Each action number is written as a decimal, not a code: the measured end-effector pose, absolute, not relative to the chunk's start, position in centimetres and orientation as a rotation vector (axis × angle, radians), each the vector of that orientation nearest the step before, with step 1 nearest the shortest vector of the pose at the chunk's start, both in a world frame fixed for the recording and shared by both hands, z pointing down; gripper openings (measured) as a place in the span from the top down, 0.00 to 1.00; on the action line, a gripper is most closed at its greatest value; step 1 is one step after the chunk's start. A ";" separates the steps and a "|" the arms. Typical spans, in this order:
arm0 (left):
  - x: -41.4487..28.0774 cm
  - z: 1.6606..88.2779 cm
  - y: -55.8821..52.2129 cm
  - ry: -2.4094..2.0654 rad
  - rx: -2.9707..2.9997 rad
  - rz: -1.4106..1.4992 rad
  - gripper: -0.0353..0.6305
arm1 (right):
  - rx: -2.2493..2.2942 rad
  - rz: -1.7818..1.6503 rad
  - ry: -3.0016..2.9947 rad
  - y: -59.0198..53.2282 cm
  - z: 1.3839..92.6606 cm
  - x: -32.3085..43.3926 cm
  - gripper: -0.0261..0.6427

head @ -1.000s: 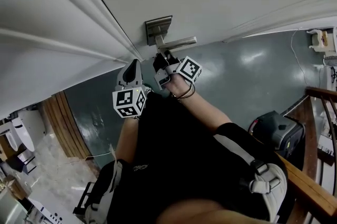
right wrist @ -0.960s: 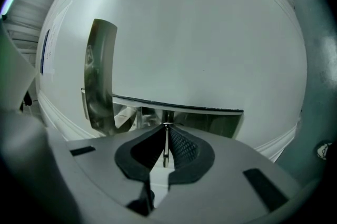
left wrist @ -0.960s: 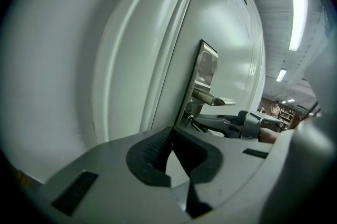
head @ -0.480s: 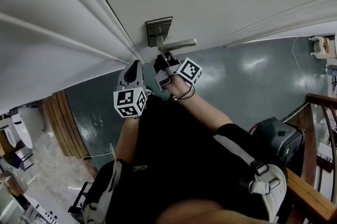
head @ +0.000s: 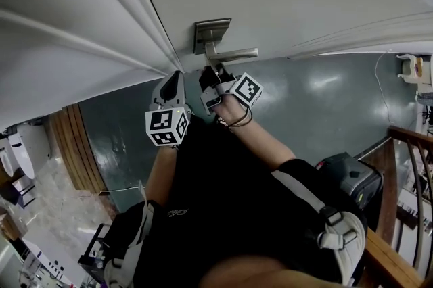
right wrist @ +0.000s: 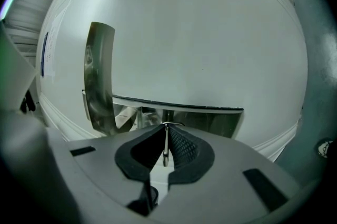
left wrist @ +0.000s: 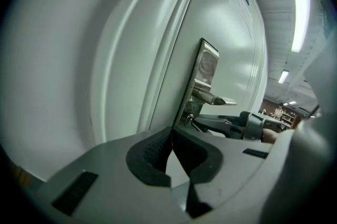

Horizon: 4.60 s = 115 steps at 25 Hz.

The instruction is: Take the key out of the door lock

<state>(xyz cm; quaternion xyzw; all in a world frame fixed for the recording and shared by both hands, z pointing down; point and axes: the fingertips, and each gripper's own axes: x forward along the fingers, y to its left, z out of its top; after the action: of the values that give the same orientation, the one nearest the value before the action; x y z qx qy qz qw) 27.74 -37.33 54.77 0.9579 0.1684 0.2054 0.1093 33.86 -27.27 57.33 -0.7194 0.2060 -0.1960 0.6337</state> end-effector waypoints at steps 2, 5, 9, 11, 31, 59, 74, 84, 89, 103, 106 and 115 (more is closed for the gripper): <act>27.8 55.0 -37.3 0.490 2.811 0.608 0.91 | -1.655 -0.448 0.482 -27.3 57.4 33.9 0.92; 28.1 55.1 -37.2 0.481 2.810 0.604 0.91 | -1.646 -0.453 0.493 -27.3 57.3 33.9 0.92; 28.0 55.2 -37.2 0.472 2.814 0.603 0.91 | -1.660 -0.463 0.527 -27.1 57.5 33.0 0.92; 28.0 55.3 -37.2 0.467 2.816 0.605 0.91 | -1.656 -0.458 0.529 -27.2 57.5 33.1 0.92; 25.7 54.8 -36.7 0.438 2.822 0.585 0.91 | -1.661 -0.478 0.541 -26.8 57.8 31.6 0.92; 20.1 55.4 -28.6 0.451 2.829 0.626 0.91 | -2.269 -0.626 0.904 -19.9 56.3 23.1 0.92; 18.4 51.0 -25.7 0.477 2.892 0.481 0.91 | -2.783 -0.446 1.098 -15.2 51.7 20.3 0.92; 18.9 41.5 -25.8 0.451 3.037 0.170 0.91 | -2.937 -0.149 1.069 -14.0 42.5 21.6 0.92; 19.1 40.0 -25.5 0.440 3.012 0.125 0.91 | -2.948 -0.059 1.067 -13.9 40.6 22.0 0.92; 20.0 38.7 -25.1 0.434 3.000 0.074 0.91 | -2.966 0.018 1.048 -13.6 38.1 22.7 0.92; 20.2 38.6 -25.0 0.442 3.002 0.070 0.91 | -2.962 0.035 1.055 -13.8 37.9 22.7 0.92; 20.5 38.8 -26.5 0.396 3.004 0.078 0.91 | -2.944 0.050 1.040 -14.0 37.9 23.1 0.92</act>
<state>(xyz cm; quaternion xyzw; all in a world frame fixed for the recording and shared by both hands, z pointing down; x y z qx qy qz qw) 20.51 -26.49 38.79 0.9896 0.1305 0.0258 0.0553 23.12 -13.99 37.93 -0.9427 0.3331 0.0160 0.0097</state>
